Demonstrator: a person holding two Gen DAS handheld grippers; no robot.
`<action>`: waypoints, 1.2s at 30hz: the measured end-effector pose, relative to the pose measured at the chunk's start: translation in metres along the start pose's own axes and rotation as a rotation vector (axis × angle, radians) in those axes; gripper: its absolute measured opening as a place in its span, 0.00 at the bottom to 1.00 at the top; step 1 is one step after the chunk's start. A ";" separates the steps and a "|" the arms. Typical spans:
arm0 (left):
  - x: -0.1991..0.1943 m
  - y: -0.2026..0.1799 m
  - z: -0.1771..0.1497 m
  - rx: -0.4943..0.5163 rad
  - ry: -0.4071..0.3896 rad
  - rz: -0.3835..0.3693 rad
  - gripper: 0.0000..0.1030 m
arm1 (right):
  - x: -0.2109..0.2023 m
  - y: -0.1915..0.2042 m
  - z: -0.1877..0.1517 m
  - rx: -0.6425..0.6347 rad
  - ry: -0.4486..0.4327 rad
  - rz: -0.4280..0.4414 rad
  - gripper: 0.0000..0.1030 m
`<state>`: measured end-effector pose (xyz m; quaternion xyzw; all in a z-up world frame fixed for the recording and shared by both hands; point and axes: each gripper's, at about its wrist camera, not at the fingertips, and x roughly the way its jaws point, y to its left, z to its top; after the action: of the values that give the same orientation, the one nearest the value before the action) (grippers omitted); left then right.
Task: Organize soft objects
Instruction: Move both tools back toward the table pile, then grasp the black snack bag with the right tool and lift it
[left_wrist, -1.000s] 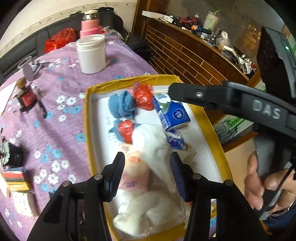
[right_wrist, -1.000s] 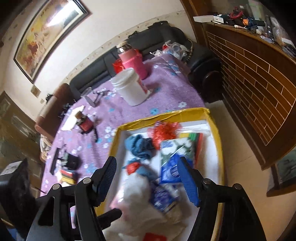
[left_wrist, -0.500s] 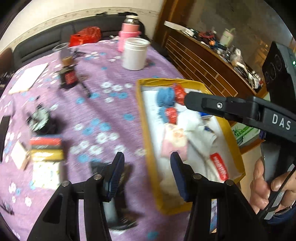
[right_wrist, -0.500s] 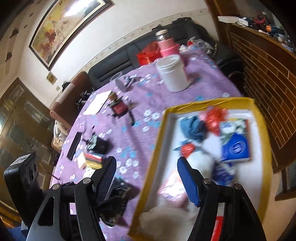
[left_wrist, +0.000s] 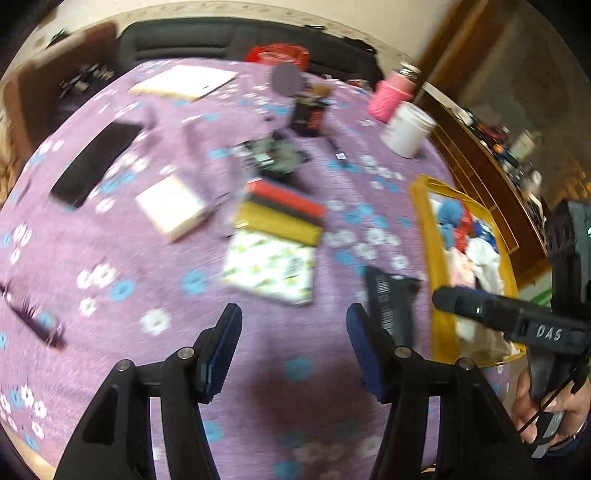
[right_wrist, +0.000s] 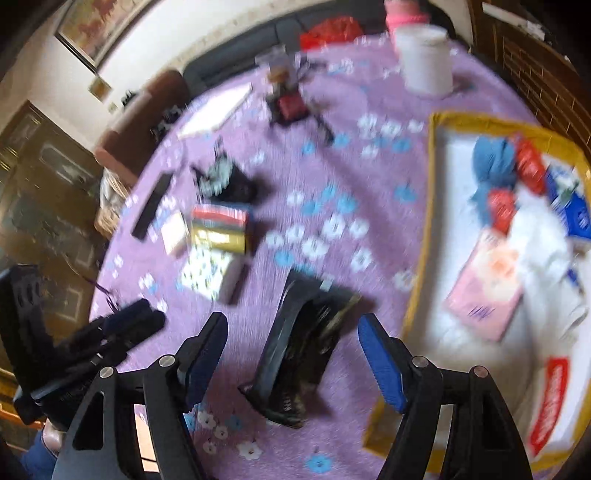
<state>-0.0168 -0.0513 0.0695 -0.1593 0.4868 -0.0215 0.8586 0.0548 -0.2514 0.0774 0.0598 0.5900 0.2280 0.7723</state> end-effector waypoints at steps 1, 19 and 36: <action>-0.002 0.011 -0.002 -0.015 0.000 0.001 0.56 | 0.006 0.003 -0.002 0.001 0.015 -0.015 0.75; -0.019 0.075 -0.016 0.028 -0.002 0.019 0.57 | 0.077 0.042 0.014 -0.078 0.047 -0.263 0.44; -0.021 0.096 -0.011 -0.029 0.015 0.015 0.70 | 0.071 0.108 -0.010 -0.255 0.103 -0.088 0.44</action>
<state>-0.0482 0.0407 0.0538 -0.1679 0.4949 -0.0092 0.8525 0.0294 -0.1269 0.0511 -0.0765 0.5969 0.2700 0.7516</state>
